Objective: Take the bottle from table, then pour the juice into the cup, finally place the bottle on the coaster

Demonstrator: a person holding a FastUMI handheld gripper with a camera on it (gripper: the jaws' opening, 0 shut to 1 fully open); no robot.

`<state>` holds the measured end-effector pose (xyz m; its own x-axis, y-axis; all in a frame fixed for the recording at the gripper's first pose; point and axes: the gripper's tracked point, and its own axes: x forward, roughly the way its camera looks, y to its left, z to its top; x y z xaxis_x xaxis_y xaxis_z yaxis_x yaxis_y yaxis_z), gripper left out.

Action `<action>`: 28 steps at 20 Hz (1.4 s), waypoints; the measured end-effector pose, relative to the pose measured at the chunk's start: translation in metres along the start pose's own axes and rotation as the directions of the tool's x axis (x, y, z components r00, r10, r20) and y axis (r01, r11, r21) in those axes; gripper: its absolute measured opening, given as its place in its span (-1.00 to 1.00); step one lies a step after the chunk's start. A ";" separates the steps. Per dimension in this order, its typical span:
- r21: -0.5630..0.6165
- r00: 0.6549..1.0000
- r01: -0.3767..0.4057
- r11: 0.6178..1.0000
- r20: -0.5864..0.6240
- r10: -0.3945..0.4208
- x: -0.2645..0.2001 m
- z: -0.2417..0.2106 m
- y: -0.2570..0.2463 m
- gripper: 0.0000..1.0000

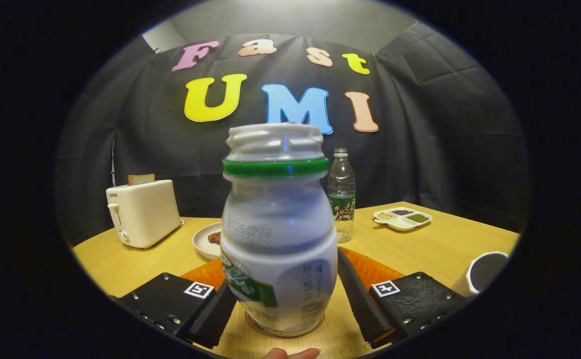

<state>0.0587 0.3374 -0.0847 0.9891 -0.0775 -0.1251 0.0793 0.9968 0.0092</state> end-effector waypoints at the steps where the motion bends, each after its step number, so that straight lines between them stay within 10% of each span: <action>1: 0.003 1.000 -0.004 1.000 -0.005 0.004 -0.001 0.000 0.000 0.99; 12: 0.019 0.997 -0.080 0.997 0.021 0.079 -0.007 0.015 0.019 0.99; 28: -0.042 0.927 -0.091 0.995 0.361 0.100 -0.133 0.233 0.026 0.98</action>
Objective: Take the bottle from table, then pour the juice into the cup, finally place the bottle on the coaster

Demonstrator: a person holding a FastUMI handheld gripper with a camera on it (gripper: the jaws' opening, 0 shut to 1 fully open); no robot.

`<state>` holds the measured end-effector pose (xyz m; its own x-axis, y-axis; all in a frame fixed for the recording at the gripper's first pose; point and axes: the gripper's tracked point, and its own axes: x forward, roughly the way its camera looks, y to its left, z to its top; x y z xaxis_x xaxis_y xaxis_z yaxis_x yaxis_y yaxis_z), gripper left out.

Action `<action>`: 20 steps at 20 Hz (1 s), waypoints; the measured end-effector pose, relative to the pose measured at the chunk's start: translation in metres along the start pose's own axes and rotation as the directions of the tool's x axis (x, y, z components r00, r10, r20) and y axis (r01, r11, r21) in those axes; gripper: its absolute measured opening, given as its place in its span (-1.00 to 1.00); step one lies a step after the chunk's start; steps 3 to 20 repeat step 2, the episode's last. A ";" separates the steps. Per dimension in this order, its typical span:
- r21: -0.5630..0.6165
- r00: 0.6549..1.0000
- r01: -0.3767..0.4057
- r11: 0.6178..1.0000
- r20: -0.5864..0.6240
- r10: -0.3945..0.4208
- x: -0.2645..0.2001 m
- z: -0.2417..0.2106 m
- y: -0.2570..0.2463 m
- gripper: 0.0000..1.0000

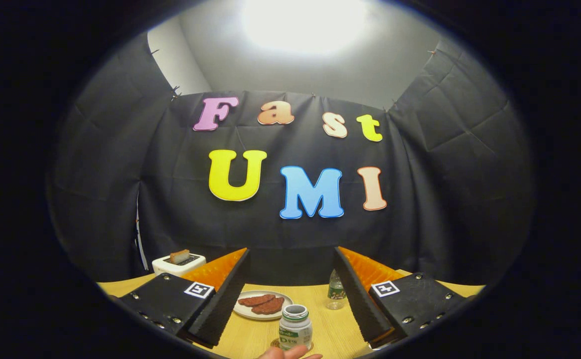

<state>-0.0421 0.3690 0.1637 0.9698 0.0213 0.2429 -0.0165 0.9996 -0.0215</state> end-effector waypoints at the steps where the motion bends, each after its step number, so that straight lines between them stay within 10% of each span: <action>1: 0.020 1.000 -0.010 1.000 0.010 0.009 -0.004 0.005 -0.001 0.98; 20: 0.038 1.000 -0.023 0.999 0.014 0.022 -0.009 0.008 -0.004 0.98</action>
